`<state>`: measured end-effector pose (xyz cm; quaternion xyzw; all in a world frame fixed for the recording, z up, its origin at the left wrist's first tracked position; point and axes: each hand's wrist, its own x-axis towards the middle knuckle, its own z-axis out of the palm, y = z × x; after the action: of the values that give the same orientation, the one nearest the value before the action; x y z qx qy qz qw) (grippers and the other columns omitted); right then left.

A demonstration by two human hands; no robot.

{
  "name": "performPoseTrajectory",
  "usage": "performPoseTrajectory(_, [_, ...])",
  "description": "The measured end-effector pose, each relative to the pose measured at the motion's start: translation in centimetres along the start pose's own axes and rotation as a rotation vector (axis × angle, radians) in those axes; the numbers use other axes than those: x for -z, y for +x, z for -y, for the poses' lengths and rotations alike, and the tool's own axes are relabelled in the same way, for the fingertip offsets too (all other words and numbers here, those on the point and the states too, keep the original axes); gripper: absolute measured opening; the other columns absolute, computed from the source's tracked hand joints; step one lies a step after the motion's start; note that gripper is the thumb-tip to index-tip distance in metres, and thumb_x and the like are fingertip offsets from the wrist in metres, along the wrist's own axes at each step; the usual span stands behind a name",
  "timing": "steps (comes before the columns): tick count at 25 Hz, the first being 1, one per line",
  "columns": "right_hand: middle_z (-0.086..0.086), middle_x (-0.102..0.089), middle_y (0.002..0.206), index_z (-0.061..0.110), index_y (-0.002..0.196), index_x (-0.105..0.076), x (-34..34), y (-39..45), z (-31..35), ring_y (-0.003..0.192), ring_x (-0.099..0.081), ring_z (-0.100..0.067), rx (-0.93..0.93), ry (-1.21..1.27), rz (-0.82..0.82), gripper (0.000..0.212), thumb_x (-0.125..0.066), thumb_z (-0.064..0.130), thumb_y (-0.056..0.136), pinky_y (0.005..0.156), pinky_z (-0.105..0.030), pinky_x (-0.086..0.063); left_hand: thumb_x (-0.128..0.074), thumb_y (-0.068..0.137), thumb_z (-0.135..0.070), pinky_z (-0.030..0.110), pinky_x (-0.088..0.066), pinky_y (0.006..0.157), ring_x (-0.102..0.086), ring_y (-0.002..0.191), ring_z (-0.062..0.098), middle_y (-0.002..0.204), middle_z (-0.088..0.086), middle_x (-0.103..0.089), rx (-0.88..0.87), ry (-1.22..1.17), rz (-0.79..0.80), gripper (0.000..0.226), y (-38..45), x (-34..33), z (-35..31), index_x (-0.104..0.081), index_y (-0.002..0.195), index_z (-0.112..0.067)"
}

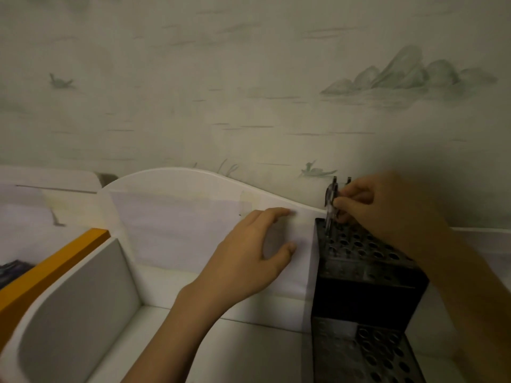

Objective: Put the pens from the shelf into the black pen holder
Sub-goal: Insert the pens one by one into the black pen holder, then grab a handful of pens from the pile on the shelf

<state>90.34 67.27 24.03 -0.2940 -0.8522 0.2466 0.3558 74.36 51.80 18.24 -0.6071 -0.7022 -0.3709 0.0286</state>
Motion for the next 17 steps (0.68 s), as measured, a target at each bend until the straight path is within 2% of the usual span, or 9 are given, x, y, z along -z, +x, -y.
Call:
performPoseTrajectory(2, [-0.001, -0.073, 0.065, 0.025, 0.07, -0.066, 0.1, 0.7, -0.1, 0.057, -0.07, -0.009, 0.02, -0.011, 0.053, 0.02, -0.071, 0.011, 0.084, 0.071, -0.032, -0.059, -0.056, 0.09, -0.047, 0.018, -0.04, 0.099, -0.043, 0.12, -0.005, 0.132, -0.021, -0.047, 0.013, 0.012, -0.011, 0.051, -0.5, 0.0, -0.1, -0.038, 0.138, -0.042])
performPoseTrajectory(4, [-0.004, -0.073, 0.065, 0.022, 0.068, -0.066, 0.2, 1.2, -0.4, 0.057, -0.071, -0.011, 0.032, 0.004, 0.081, 0.022, -0.07, 0.007, 0.085, 0.071, -0.036, -0.06, -0.056, 0.09, -0.047, 0.017, -0.039, 0.099, -0.042, 0.12, -0.006, 0.132, -0.023, -0.046, 0.026, 0.03, -0.025, 0.052, -1.1, 0.1, -0.4, -0.037, 0.138, -0.042])
performPoseTrajectory(7, [-0.004, -0.072, 0.064, 0.007, 0.072, -0.07, 0.2, 1.3, -0.5, 0.056, -0.07, -0.01, 0.044, -0.033, 0.076, 0.014, -0.07, 0.011, 0.085, 0.067, -0.031, -0.059, -0.055, 0.09, -0.047, 0.016, -0.039, 0.1, -0.042, 0.12, -0.008, 0.132, -0.024, -0.046, 0.048, 0.044, -0.052, 0.052, -1.9, 0.1, -0.8, -0.037, 0.138, -0.042])
performPoseTrajectory(9, [-0.004, -0.072, 0.066, 0.008, 0.08, -0.071, -0.1, 0.7, -0.7, 0.058, -0.068, -0.015, 0.075, -0.123, -0.009, 0.012, -0.073, 0.019, 0.083, 0.068, -0.026, -0.054, -0.055, 0.09, -0.047, 0.016, -0.039, 0.099, -0.042, 0.12, -0.009, 0.131, -0.024, -0.046, 0.071, 0.056, -0.068, 0.052, -2.5, 0.4, -1.1, -0.037, 0.138, -0.043])
performPoseTrajectory(10, [-0.003, -0.07, 0.067, 0.01, 0.085, -0.07, -0.1, 0.2, -0.7, 0.059, -0.065, -0.017, 0.102, -0.161, -0.086, 0.014, -0.075, 0.023, 0.081, 0.069, -0.027, -0.053, -0.055, 0.09, -0.048, 0.015, -0.039, 0.098, -0.041, 0.12, -0.009, 0.13, -0.024, -0.046, 0.085, 0.065, -0.072, 0.052, -2.8, 0.5, -1.3, -0.036, 0.138, -0.044])
performPoseTrajectory(12, [0.0, -0.064, 0.069, 0.015, 0.092, -0.067, -0.1, -1.0, 0.1, 0.058, -0.057, -0.017, 0.22, -0.157, -0.26, 0.021, -0.077, 0.026, 0.078, 0.066, -0.034, -0.055, -0.054, 0.09, -0.048, 0.013, -0.038, 0.095, -0.04, 0.119, -0.011, 0.131, -0.025, -0.045, 0.12, 0.091, -0.085, 0.052, -3.6, 1.0, -1.4, -0.034, 0.138, -0.045])
performPoseTrajectory(14, [-0.001, -0.061, 0.079, 0.012, 0.1, -0.066, -0.6, -2.8, 1.9, 0.066, -0.053, -0.015, 0.429, -0.14, -0.349, 0.026, -0.076, 0.024, 0.079, 0.064, -0.031, -0.052, -0.054, 0.091, -0.048, 0.011, -0.035, 0.093, -0.038, 0.115, -0.014, 0.132, -0.025, -0.044, 0.159, 0.128, -0.098, 0.052, -4.6, 1.6, -1.1, -0.032, 0.138, -0.045])
performPoseTrajectory(15, [-0.003, -0.062, 0.087, 0.011, 0.105, -0.066, -1.4, -3.8, 3.1, 0.074, -0.055, -0.015, 0.527, -0.132, -0.319, 0.029, -0.074, 0.024, 0.081, 0.066, -0.029, -0.052, -0.054, 0.091, -0.048, 0.011, -0.035, 0.092, -0.036, 0.114, -0.015, 0.133, -0.025, -0.043, 0.183, 0.146, -0.107, 0.053, -5.3, 2.0, -0.9, -0.031, 0.139, -0.045])
performPoseTrajectory(17, [0.002, -0.064, 0.105, 0.015, 0.114, -0.064, -3.7, -5.6, 5.1, 0.092, -0.058, -0.011, 0.634, -0.063, -0.15, 0.033, -0.069, 0.029, 0.084, 0.074, -0.023, -0.051, -0.054, 0.091, -0.048, 0.01, -0.033, 0.092, -0.035, 0.114, -0.015, 0.135, -0.024, -0.042, 0.238, 0.178, -0.121, 0.055, -7.0, 3.0, -0.3, -0.029, 0.14, -0.045])
